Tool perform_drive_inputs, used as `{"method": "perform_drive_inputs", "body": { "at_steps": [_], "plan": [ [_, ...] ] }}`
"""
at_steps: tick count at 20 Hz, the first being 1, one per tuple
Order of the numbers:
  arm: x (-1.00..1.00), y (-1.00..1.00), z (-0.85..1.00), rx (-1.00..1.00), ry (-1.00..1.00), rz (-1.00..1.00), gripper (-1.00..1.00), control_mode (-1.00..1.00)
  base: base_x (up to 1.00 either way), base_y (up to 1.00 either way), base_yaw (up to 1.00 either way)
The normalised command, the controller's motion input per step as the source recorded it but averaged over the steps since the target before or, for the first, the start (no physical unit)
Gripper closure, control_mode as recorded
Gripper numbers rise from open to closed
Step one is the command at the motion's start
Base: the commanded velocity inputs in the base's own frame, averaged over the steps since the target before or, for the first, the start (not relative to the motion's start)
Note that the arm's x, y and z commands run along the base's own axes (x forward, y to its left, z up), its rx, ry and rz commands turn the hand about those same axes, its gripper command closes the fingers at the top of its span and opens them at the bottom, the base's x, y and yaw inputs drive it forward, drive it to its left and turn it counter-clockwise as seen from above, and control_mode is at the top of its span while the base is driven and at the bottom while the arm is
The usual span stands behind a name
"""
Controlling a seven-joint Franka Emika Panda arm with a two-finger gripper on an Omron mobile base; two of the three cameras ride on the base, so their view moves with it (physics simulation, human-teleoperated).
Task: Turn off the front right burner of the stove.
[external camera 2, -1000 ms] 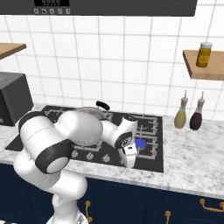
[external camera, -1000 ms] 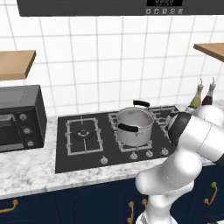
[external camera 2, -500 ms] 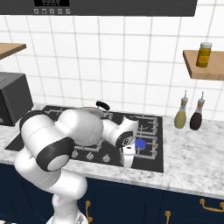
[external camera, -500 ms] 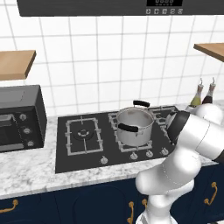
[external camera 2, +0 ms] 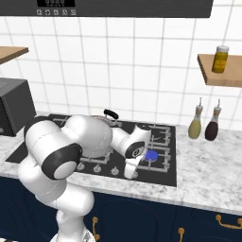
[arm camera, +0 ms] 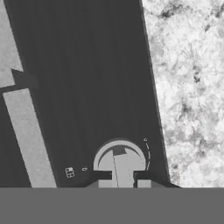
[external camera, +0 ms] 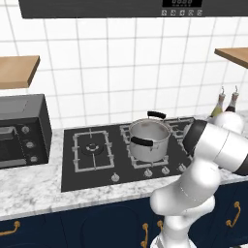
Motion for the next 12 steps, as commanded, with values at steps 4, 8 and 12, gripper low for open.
{"method": "perform_drive_inputs", "body": {
  "at_steps": [4, 8, 12],
  "plan": [
    [-0.06, 0.00, -0.38, 0.00, 0.01, -0.78, 1.00, -1.00, 0.00, 0.00, 0.00],
    [-0.01, 0.00, -0.42, 0.00, 0.00, -0.87, 1.00, -1.00, 0.00, 0.00, 0.00],
    [0.00, 0.00, -0.45, 0.00, 0.00, -0.92, 1.00, -1.00, 0.00, 0.00, 0.00]
  ]
}}
